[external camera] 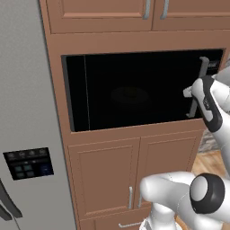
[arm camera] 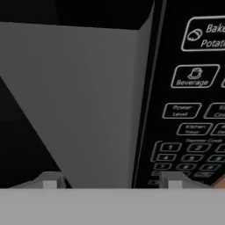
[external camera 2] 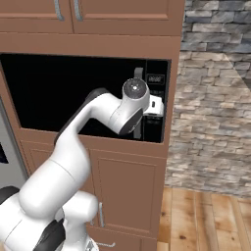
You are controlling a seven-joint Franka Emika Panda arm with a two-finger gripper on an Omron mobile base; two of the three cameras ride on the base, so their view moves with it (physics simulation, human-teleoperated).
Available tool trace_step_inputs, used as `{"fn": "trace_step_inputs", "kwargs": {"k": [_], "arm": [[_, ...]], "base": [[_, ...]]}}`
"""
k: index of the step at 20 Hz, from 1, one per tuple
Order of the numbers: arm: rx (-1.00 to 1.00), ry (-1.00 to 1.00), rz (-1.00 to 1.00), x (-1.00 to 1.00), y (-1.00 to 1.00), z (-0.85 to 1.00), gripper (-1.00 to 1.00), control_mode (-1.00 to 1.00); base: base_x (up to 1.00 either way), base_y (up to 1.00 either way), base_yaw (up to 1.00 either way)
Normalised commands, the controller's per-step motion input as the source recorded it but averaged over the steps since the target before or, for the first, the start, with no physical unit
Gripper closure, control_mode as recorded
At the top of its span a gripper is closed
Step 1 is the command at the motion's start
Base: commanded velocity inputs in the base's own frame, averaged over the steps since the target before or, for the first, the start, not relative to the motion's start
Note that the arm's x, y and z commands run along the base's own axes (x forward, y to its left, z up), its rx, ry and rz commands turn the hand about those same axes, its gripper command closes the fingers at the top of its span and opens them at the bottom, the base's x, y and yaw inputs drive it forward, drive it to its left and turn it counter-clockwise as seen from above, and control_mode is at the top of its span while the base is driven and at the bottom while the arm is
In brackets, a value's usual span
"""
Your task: Retrieve the reheated potato from the microwave, then place the potato, cheese, and condiment on the cutting board.
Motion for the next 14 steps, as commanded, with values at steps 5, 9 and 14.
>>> {"fn": "trace_step_inputs", "kwargs": {"k": [5, 9, 14], "arm": [[0.0, 0.0, 0.0, 0.44, 0.34, -0.15, 1.0, -1.0], [0.07, 0.02, 0.0, 0.24, 0.38, -0.19, 1.0, -1.0], [0.07, 0.0, 0.0, 0.12, 0.41, -0.09, 1.0, -1.0]], "base": [[0.0, 0.0, 0.0], [0.0, 0.0, 0.0], [0.0, 0.0, 0.0]]}}
